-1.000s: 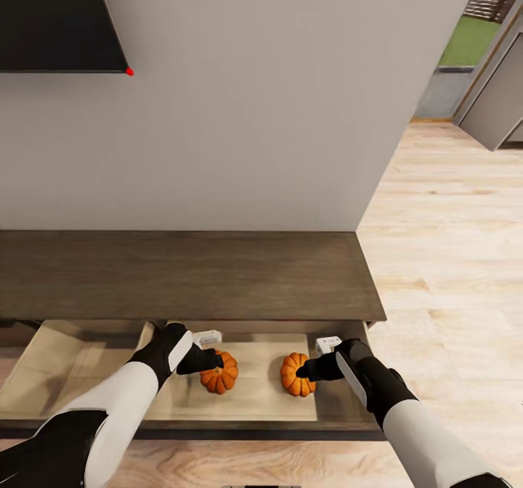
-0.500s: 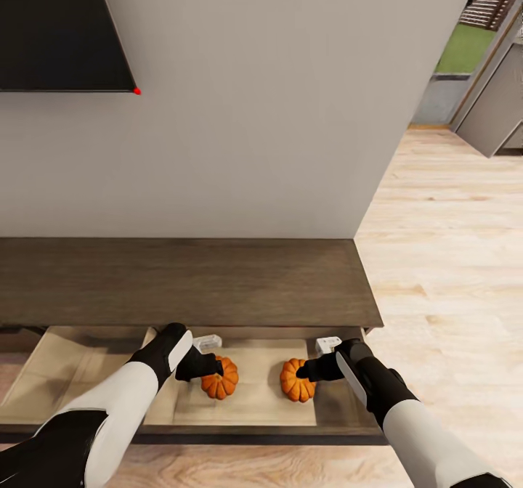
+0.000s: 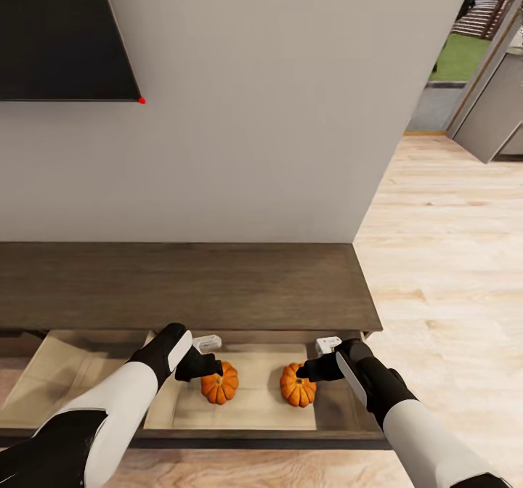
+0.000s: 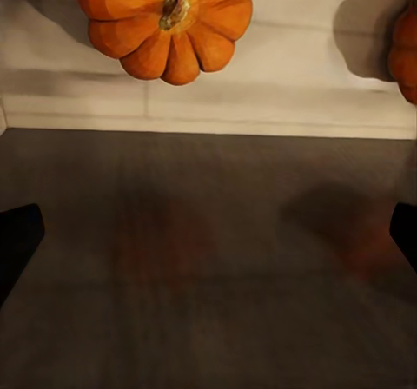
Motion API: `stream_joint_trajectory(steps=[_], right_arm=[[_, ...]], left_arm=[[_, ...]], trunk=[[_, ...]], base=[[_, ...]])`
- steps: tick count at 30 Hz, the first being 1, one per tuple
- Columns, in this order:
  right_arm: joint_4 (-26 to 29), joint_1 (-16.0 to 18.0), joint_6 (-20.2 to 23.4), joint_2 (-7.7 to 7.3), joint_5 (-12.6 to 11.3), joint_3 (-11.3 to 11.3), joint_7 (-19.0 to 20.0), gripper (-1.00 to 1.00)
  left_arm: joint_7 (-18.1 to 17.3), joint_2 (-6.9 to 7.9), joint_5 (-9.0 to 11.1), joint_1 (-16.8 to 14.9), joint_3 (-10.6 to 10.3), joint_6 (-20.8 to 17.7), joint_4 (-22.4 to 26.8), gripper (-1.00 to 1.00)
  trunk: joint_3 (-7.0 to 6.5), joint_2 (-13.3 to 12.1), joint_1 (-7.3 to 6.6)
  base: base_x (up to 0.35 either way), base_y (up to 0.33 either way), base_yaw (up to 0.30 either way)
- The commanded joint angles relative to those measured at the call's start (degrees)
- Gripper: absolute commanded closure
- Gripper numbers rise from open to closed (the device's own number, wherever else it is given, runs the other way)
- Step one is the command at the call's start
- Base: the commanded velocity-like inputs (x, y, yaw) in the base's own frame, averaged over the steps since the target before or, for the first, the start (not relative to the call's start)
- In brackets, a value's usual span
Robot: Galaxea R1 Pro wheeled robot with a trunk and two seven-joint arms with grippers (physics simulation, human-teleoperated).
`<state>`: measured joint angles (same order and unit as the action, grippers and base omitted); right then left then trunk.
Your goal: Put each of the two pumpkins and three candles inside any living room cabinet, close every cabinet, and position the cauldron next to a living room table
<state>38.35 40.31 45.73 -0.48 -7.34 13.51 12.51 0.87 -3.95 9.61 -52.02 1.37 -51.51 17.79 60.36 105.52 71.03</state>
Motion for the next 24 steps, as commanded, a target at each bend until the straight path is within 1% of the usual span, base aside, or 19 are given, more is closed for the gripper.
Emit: stream_joint_trajectory(steps=[1, 14, 19, 24], right_arm=[[0.1, 0.0, 0.3, -0.05, -0.5, 0.2, -0.2, -1.0], [0.1, 0.0, 0.3, 0.29, -0.5, 0.2, -0.3, -1.0], [0.1, 0.0, 0.3, 0.72, -0.4, 0.2, -0.3, -1.0], [0.1, 0.0, 0.3, 0.81, -0.4, 0.2, -0.3, -1.0]], left_arm=[[0.1, -0.01, 0.1, 0.0, 0.1, -0.3, 0.1, -1.0], [0.1, 0.08, 0.1, 0.0, 0.1, -0.3, 0.0, -1.0], [0.0, 0.11, 0.1, 0.0, 0.1, -0.3, 0.0, -1.0], [0.0, 0.09, 0.1, 0.0, 0.1, -0.3, 0.0, -1.0]], trunk=[[-0.06, 0.0, 0.0], [-1.25, 0.0, 0.0], [-1.4, 0.0, 0.0], [-1.47, 0.0, 0.0]], base=[[0.0, 0.0, 0.0], [0.0, 0.0, 0.0], [0.0, 0.0, 0.0], [0.0, 0.0, 0.0]])
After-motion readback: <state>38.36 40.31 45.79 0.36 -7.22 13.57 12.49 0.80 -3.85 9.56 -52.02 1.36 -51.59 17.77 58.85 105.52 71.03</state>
